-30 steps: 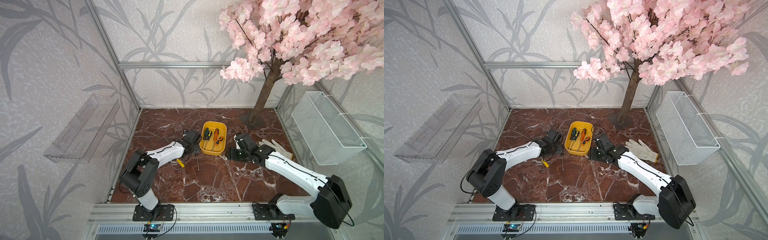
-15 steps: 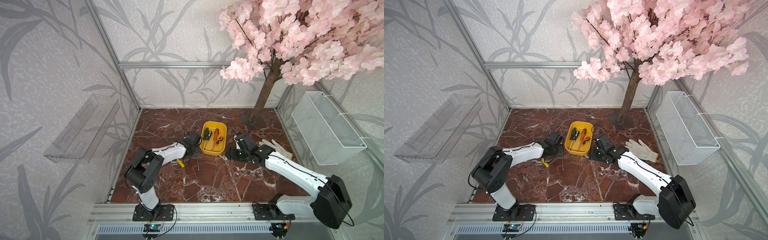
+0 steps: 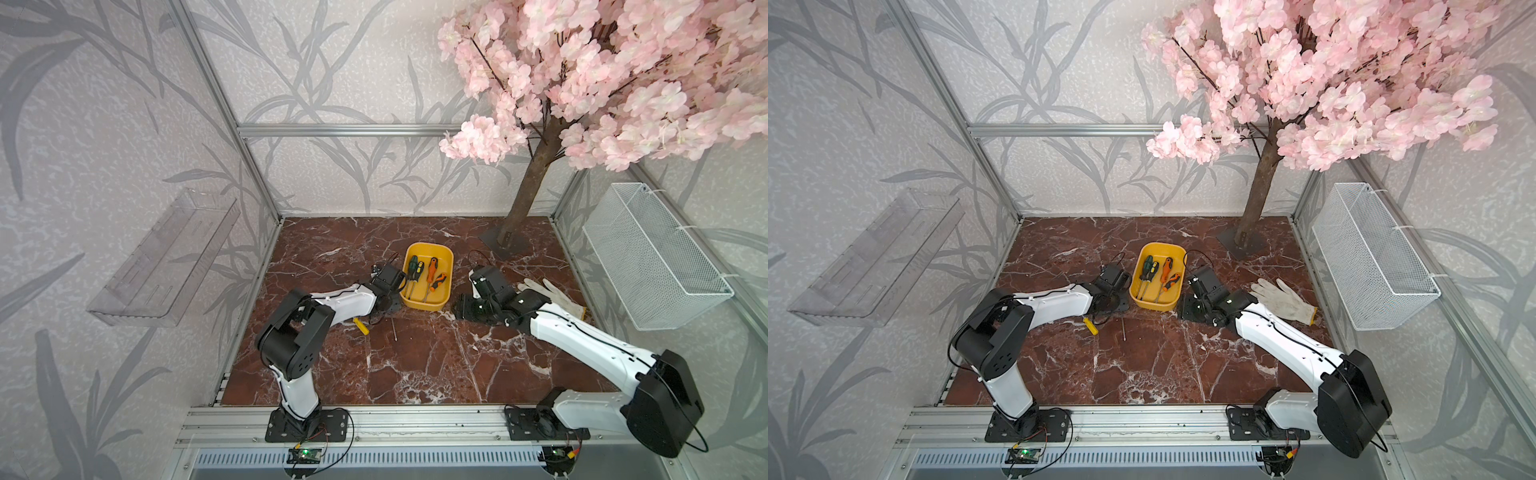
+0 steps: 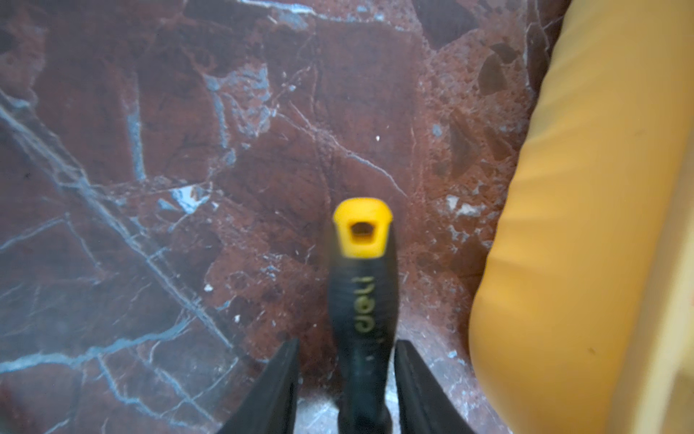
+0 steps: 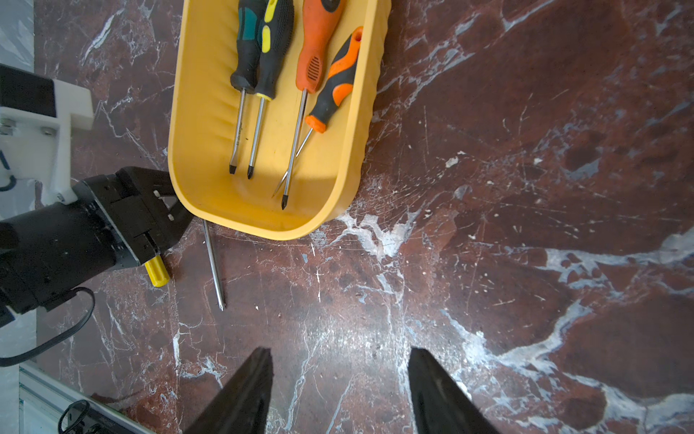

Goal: Put the screwdriver on the desktop into the storage box
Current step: Pick up the screwdriver from the center of the board, then place the screwdriver in the storage box.

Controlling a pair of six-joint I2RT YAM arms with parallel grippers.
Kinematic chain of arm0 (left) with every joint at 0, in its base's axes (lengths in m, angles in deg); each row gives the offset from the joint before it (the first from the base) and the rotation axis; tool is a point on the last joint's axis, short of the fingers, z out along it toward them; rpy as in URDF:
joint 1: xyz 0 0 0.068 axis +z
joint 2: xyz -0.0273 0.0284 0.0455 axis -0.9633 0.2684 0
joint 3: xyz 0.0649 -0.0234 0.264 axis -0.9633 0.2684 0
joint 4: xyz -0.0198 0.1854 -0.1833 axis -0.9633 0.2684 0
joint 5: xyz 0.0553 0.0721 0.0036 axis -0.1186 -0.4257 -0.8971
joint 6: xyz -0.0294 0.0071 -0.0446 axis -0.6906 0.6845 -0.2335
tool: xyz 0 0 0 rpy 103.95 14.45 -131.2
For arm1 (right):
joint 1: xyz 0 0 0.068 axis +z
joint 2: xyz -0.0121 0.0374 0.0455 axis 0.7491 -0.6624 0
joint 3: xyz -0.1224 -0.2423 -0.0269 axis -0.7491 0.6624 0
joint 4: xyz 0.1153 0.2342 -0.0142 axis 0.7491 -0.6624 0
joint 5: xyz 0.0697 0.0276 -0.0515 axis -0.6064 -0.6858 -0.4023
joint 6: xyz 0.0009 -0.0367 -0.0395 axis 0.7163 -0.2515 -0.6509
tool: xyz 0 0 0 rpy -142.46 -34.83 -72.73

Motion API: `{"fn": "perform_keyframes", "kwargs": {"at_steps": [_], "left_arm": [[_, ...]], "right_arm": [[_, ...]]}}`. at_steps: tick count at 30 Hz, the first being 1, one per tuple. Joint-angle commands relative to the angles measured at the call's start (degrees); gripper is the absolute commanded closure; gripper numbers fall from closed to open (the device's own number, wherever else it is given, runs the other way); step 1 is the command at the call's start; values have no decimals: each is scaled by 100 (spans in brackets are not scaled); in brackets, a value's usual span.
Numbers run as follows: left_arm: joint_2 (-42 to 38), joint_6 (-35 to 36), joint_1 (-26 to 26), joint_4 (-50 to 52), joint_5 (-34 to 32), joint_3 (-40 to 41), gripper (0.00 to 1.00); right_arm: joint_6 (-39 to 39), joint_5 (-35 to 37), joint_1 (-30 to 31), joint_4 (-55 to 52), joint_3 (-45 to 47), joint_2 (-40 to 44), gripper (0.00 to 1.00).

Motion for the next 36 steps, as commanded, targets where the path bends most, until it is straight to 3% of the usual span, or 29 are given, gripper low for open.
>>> {"fn": "perform_keyframes", "kwargs": {"at_steps": [1, 6, 10, 17, 24, 36], "left_arm": [[287, 31, -35, 292, 0, 11, 62], [337, 143, -40, 486, -260, -54, 76], [172, 281, -38, 682, -417, -218, 81], [-113, 657, -26, 1245, -689, -987, 85], [-99, 993, -35, 1564, -533, -1876, 84], [1214, 1569, -203, 1979, -201, -4252, 84]], "right_arm": [[14, 117, -15, -128, -30, 19, 38], [25, 167, -15, -142, -11, 45, 38], [50, 233, -19, -149, 52, 122, 38], [79, 312, -24, -134, 125, 246, 38], [85, 334, -24, -135, 180, 333, 38], [165, 395, -33, -210, 328, 527, 38]]}}
